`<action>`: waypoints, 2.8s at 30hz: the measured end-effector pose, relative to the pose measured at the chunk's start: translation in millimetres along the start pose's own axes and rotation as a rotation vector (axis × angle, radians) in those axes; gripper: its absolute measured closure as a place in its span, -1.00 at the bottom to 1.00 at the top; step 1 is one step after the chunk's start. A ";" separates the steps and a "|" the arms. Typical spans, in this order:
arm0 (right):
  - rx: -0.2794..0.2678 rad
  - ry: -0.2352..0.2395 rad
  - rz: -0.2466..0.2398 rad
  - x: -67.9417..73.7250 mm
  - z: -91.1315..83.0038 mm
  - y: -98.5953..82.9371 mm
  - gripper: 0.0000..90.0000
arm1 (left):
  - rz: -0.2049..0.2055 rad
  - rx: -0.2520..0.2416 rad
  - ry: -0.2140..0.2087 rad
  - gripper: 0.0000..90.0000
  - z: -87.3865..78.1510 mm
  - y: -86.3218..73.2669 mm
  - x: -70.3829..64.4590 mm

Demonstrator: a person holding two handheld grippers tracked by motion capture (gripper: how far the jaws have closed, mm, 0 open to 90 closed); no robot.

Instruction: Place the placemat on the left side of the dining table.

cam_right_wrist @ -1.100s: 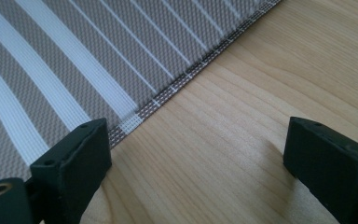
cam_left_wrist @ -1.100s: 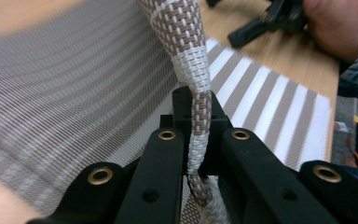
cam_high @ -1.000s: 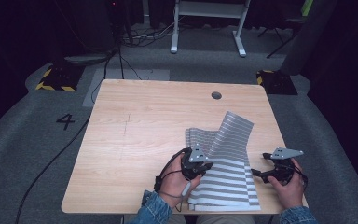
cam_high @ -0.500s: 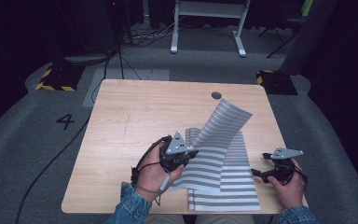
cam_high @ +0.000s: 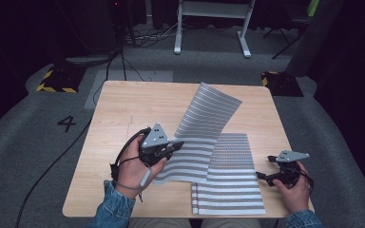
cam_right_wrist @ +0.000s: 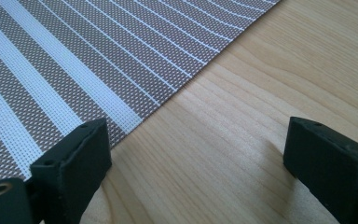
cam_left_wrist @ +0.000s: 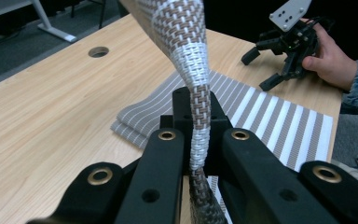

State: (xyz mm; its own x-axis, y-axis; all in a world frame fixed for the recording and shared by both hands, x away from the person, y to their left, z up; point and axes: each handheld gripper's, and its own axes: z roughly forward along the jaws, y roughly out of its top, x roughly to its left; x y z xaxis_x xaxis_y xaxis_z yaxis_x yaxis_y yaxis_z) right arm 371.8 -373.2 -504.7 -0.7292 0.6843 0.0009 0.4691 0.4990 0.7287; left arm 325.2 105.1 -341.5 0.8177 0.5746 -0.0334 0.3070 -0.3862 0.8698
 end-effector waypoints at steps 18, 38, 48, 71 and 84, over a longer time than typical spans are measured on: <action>-0.003 0.000 -0.005 -0.4 0.0 0.1 -0.83 | -0.135 0.062 0.087 0.96 -19.9 -36.6 62.7; -0.004 -0.003 0.000 -0.3 0.2 0.3 -0.83 | -0.330 0.220 0.455 -0.29 -6.1 -95.3 117.3; -0.005 -0.003 -0.002 -0.4 0.3 0.3 -0.83 | -0.187 0.178 0.249 -0.30 27.3 -82.5 62.1; -0.007 -0.003 0.001 -0.3 0.6 0.3 -0.83 | -0.073 0.376 0.142 -0.26 92.1 -119.2 18.5; -0.006 -0.004 0.001 -0.4 0.7 0.4 -0.83 | -0.136 0.338 0.187 0.00 100.0 -116.2 29.7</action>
State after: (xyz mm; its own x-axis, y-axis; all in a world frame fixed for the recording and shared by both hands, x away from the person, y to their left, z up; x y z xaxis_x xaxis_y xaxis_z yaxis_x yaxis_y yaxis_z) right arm 372.7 -372.9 -504.8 -0.7269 0.6867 -0.0013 0.4664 0.4951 0.7331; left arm 362.4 94.9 -492.8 0.6656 0.7460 -0.0204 0.5746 -0.4949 0.6518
